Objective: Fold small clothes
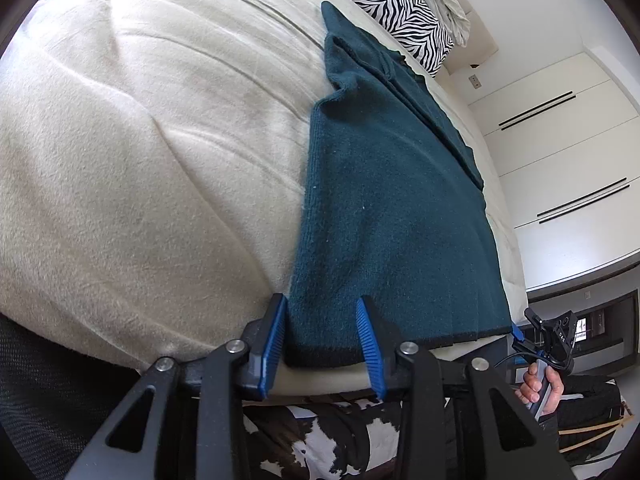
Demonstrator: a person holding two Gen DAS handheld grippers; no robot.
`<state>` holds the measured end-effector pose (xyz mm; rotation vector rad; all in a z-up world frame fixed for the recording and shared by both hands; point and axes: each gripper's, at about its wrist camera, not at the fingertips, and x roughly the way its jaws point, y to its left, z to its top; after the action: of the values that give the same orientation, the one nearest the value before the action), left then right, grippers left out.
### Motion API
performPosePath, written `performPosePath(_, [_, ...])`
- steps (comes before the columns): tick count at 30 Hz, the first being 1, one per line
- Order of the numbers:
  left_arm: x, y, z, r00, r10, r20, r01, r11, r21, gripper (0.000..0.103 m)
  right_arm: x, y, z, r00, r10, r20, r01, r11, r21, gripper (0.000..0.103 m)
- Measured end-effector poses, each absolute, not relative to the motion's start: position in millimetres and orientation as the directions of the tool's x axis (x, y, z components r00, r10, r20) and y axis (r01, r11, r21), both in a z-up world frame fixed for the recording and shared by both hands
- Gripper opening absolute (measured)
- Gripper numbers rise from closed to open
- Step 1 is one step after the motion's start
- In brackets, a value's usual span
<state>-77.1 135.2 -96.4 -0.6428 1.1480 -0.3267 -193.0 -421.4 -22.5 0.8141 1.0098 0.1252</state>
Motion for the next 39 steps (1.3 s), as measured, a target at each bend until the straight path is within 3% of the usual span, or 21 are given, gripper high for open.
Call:
performPosePath(9, [-75.6, 134.3, -101.8, 0.354, -0.593, -0.724, -0.086, 0.750, -0.656, 0.024, -201.2, -419.7, -20.4, 0.519, 0.457, -0.723, 0.272, 0.713, 0.646, 0.063])
performPosePath(17, [-76.9, 134.2, -102.5, 0.346, -0.603, -0.719, -0.092, 0.741, -0.666, 0.024, -200.3, -421.8, -28.2, 0.511, 0.487, -0.708, 0.286, 0.681, 0.674, 0.057])
performPosePath(18, [-77.2, 133.5, -102.6, 0.346, -0.601, -0.721, -0.092, 0.743, -0.663, 0.024, -199.7, -422.0, -29.3, 0.512, 0.488, -0.707, 0.286, 0.679, 0.676, 0.051])
performPosePath(21, [-78.8, 132.9, -104.3, 0.336, -0.594, -0.731, -0.091, 0.752, -0.653, 0.010, -198.7, -423.1, -35.6, 0.509, 0.492, -0.706, 0.295, 0.671, 0.681, 0.032])
performPosePath(23, [-79.3, 133.2, -103.7, 0.338, -0.593, -0.731, -0.088, 0.754, -0.651, 0.009, -198.9, -422.9, -38.6, 0.507, 0.489, -0.710, 0.299, 0.673, 0.677, 0.026])
performPosePath(25, [-80.3, 133.9, -102.0, 0.341, -0.591, -0.731, -0.086, 0.755, -0.650, 0.008, -198.4, -422.6, -40.2, 0.501, 0.475, -0.723, 0.308, 0.683, 0.662, 0.009])
performPosePath(26, [-80.6, 133.9, -100.9, 0.343, -0.593, -0.729, -0.084, 0.753, -0.652, 0.008, -198.1, -422.8, -40.5, 0.501, 0.473, -0.725, 0.310, 0.684, 0.660, 0.008])
performPosePath(31, [-80.4, 139.8, -87.1, 0.386, -0.650, -0.655, -0.076, 0.685, -0.725, 0.008, -194.6, -422.7, -28.3, 0.540, 0.475, -0.695, 0.280, 0.677, 0.681, 0.007])
performPosePath(39, [-72.4, 166.1, -56.7, 0.516, -0.709, -0.481, -0.070, 0.525, -0.848, 0.008, -173.8, -426.9, 0.4, 0.649, 0.510, -0.565, 0.208, 0.595, 0.776, 0.006])
